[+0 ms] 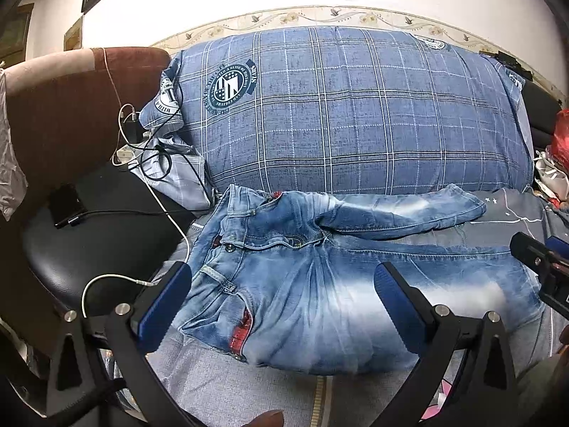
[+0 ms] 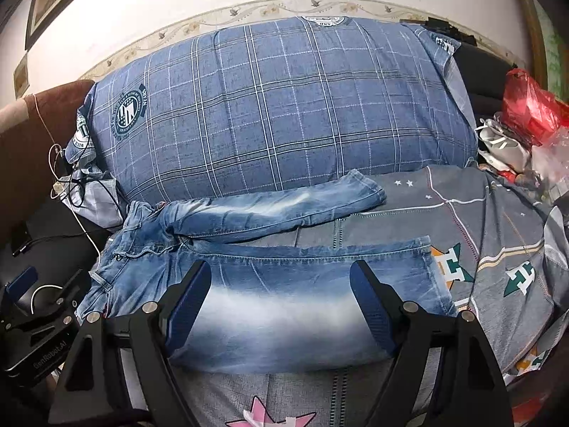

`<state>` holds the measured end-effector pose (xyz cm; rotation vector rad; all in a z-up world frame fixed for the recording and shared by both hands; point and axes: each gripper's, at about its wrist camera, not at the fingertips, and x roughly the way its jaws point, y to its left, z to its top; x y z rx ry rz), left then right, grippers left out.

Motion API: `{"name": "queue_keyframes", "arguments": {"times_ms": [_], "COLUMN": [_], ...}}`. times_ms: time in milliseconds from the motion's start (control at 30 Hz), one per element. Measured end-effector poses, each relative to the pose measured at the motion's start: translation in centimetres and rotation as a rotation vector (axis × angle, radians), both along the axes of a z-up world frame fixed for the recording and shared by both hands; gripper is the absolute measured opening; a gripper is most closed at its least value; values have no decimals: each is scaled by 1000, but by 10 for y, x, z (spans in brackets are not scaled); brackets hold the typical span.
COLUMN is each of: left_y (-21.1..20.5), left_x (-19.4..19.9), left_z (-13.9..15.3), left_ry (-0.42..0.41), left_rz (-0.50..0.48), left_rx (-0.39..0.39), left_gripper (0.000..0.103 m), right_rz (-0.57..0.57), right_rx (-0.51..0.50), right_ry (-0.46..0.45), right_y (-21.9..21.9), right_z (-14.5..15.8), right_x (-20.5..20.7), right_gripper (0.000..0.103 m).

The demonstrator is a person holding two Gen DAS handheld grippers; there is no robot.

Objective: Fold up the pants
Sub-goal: 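Move both grippers open toward the light-blue jeans lying on the bed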

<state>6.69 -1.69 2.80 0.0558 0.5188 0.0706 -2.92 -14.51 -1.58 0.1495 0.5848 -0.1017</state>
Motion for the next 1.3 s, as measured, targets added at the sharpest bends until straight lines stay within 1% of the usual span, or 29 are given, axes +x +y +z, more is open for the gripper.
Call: {"name": "queue_keyframes", "arguments": {"times_ms": [100,267,400,533,933,1133,1300], "left_y": [0,0,2,4,11,19,21], "left_x": [1,8,9,9,11,13,16], "left_z": [-3,-10,-13,-14,-14,-15,-17], "left_ry": [13,57,75,80,93,106,119], "left_rz": [7,19,27,28,28,36,40], "left_rx": [1,-6,-7,-6,-12,-49,-67], "left_gripper": [102,102,102,102,102,102,102], "right_rz": [-1,2,3,-1,26,23,19], "right_rx": [0,15,88,115,99,112,137], "right_ry": [4,4,38,56,60,44,55], "right_y": [0,-4,-15,-18,-8,-11,-15], "right_z": [-2,-8,-18,-24,-29,-27,-30], "right_x": [1,3,7,10,14,13,15], "right_gripper": [81,81,81,81,81,81,81]}}
